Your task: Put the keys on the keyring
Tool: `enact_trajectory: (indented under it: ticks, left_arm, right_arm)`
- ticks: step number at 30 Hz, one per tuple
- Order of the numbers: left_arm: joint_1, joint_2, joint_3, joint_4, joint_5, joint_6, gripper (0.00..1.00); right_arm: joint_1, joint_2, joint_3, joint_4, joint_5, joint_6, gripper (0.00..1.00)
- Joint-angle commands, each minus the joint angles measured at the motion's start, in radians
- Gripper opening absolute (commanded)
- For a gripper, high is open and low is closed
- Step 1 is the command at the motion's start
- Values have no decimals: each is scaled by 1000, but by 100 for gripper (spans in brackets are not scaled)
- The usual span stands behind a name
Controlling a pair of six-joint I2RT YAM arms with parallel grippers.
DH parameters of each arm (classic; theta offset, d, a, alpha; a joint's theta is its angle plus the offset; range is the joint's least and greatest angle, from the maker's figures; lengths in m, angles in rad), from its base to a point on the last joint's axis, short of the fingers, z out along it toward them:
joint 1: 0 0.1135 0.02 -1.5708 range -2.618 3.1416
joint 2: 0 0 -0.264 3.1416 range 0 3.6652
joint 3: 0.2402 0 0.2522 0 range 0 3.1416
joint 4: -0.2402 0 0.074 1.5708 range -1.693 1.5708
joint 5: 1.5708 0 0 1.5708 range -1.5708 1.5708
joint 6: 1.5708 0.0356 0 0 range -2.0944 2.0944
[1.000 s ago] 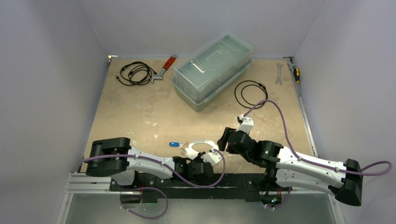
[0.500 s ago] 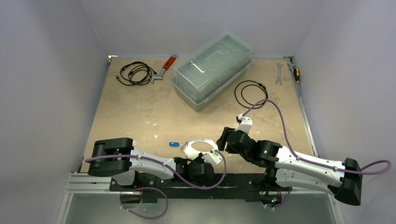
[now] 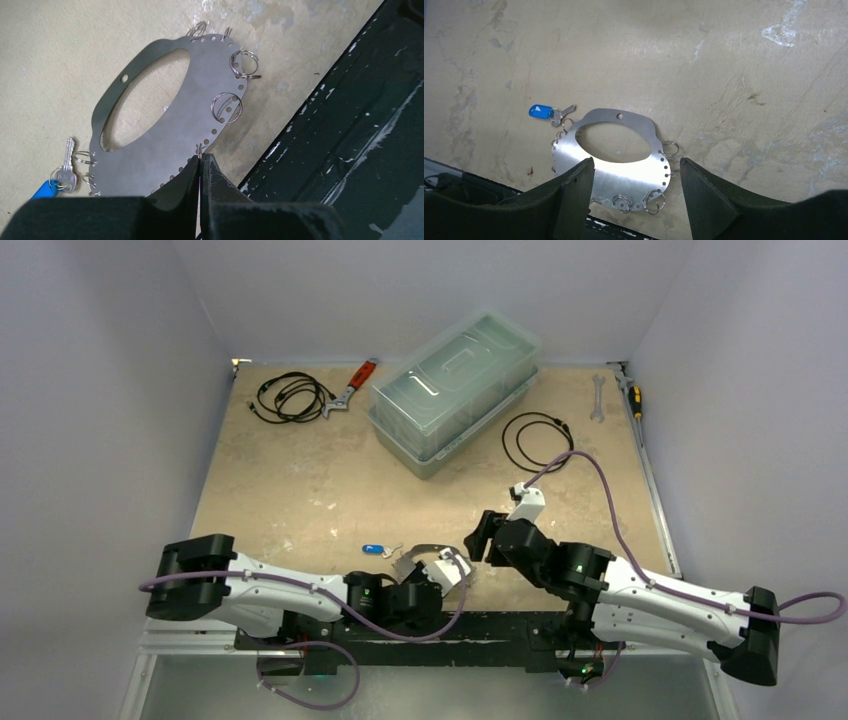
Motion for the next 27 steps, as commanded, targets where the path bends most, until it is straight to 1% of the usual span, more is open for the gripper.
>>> enact_trajectory:
  ticks: [1, 6, 10, 13, 18, 22, 27]
  left_arm:
    - [-8, -89, -28, 41, 13, 13, 0]
    - [-8, -158, -33, 18, -6, 12, 0]
    - [-8, -211, -41, 17, -21, 33, 0]
    - [-8, -241, -50, 25, -31, 53, 0]
    - [-8, -302, -46, 16, -45, 91, 0]
    - [-8, -363, -27, -9, -63, 117, 0]
    - [-7, -452, -19, -21, -75, 149, 0]
  right_arm:
    - [0, -38, 21, 85, 32, -74, 66]
    - [0, -84, -26, 218, -54, -189, 67]
    - [0, -151, -117, 418, -192, -328, 68]
    - [0, -197, -194, 565, -277, -386, 67]
    - [0, -254, -249, 724, -373, -461, 66]
    - [0, -244, -257, 807, -445, -512, 64]
    - [0, -194, -261, 903, -552, -573, 61]
